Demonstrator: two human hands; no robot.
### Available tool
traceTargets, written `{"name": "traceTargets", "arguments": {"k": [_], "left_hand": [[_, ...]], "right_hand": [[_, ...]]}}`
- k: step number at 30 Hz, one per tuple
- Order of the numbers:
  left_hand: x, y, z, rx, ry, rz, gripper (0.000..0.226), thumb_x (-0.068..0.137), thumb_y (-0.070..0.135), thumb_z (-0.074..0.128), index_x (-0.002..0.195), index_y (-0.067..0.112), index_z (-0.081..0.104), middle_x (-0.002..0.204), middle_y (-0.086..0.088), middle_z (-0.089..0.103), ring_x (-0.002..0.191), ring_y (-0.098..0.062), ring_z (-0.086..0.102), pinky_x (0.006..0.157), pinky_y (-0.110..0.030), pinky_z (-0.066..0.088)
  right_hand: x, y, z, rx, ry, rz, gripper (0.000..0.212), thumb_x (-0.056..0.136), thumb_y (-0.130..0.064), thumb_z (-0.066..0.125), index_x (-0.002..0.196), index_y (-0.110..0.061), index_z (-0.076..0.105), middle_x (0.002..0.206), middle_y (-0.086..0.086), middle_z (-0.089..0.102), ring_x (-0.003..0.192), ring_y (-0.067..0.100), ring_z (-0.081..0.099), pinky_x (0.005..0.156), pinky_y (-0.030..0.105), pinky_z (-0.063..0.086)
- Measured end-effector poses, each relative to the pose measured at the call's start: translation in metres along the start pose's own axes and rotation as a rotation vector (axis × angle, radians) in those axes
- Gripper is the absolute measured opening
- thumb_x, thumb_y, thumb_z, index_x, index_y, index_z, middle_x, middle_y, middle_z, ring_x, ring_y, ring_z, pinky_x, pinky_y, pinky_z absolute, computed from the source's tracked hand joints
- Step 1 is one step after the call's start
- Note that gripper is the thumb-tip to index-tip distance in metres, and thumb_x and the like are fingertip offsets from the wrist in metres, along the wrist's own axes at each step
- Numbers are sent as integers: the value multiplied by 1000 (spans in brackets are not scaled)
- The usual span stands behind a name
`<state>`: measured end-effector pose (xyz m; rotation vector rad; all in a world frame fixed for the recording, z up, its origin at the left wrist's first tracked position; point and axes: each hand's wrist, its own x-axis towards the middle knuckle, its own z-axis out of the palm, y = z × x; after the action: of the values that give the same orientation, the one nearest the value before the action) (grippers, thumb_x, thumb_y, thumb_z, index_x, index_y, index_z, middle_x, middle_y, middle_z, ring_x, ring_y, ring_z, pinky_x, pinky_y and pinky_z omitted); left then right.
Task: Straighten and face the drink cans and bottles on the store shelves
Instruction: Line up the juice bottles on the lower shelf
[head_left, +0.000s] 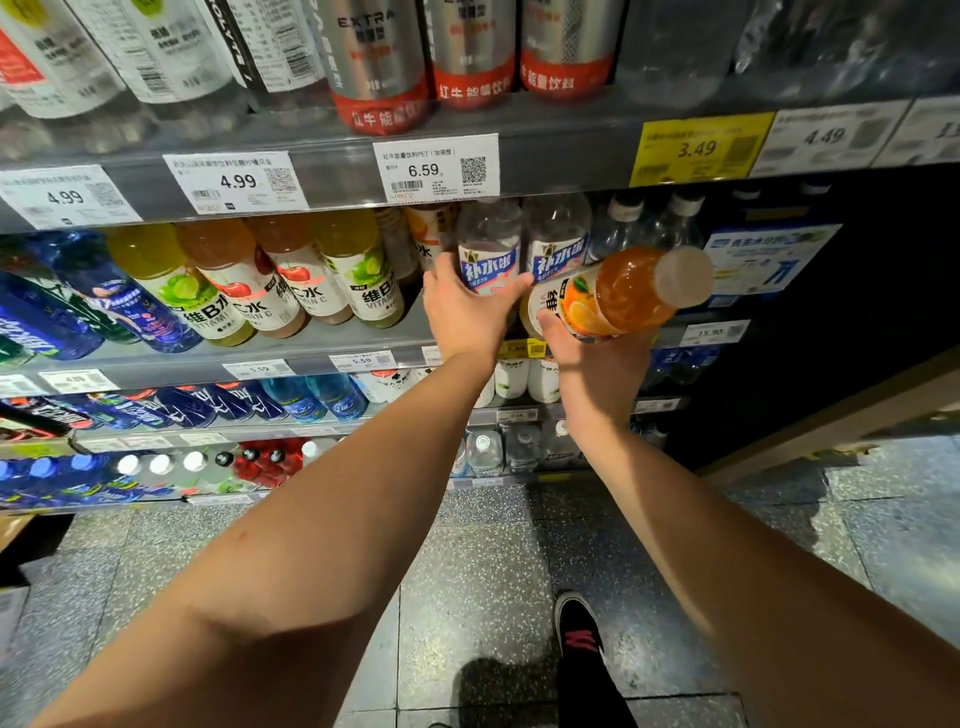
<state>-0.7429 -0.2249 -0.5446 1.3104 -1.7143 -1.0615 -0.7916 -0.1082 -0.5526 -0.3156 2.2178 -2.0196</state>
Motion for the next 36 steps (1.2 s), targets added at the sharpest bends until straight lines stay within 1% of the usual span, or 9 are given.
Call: {"name": "traceTargets", "arguments": {"k": [4,7,12,15,17,19,24,31,36], "left_hand": [[-5,-10,-7,-161,-44,0,54,68,43,86,111,22,61,103,6,71,95,-6,67,89,-30,55],[-2,-18,-16,-279,-129,-5,44,75,27,82,114,19,63,95,13,72,87,5,66,79,-16,54],[4,-29,-41,-345,-58,-71,39,80,10,68,119,8,65,86,5,66,73,3,60,75,-14,50],[11,-40,-66,-273,8,-60,32,81,15,61,112,11,66,81,6,65,67,7,57,71,-11,48],[15,-49,-82,-233,7,-55,30,82,15,64,111,13,67,82,5,65,70,3,57,71,-13,48],[22,-55,-97,-210,17,-51,25,82,13,67,107,11,68,80,5,63,71,-2,57,72,-17,47],[29,-61,-123,-202,3,-24,20,80,10,68,97,18,60,76,5,57,68,-5,53,73,-21,47],[38,-63,-132,-172,-6,-23,28,79,8,70,103,17,58,82,-2,58,71,-6,53,73,-18,47],[43,-65,-133,-210,35,-85,32,80,4,71,108,15,59,87,0,59,77,-10,55,81,-32,53]], "right_hand": [[-2,-4,-3,-8,-21,28,83,61,-33,91,130,-16,47,104,-14,66,94,-4,64,85,13,49],[-7,-4,3,-45,-74,-10,75,64,-29,90,125,-16,49,102,-19,63,89,-13,61,81,5,44],[-32,-9,27,-218,-271,51,90,62,-60,79,134,-15,50,124,2,62,113,9,60,100,26,48],[-48,-17,49,-198,-210,-86,71,63,-46,89,119,-15,56,104,-11,63,90,-4,59,86,0,39],[-53,-25,63,-185,-225,-94,78,61,-42,91,122,-7,56,109,-2,66,97,9,62,86,1,39],[-56,-29,77,-190,-277,-65,85,63,-41,90,130,-9,51,121,2,65,109,14,62,95,18,46],[-58,-35,104,-332,-281,-102,85,69,-44,84,135,-12,43,120,6,65,107,26,62,91,38,51],[-54,-43,138,-518,-170,-199,72,66,-40,80,120,-10,45,114,9,65,100,32,64,76,33,47],[-46,-43,153,-515,-187,-142,64,64,-35,84,109,-11,45,109,6,67,97,28,67,73,35,51]]}}
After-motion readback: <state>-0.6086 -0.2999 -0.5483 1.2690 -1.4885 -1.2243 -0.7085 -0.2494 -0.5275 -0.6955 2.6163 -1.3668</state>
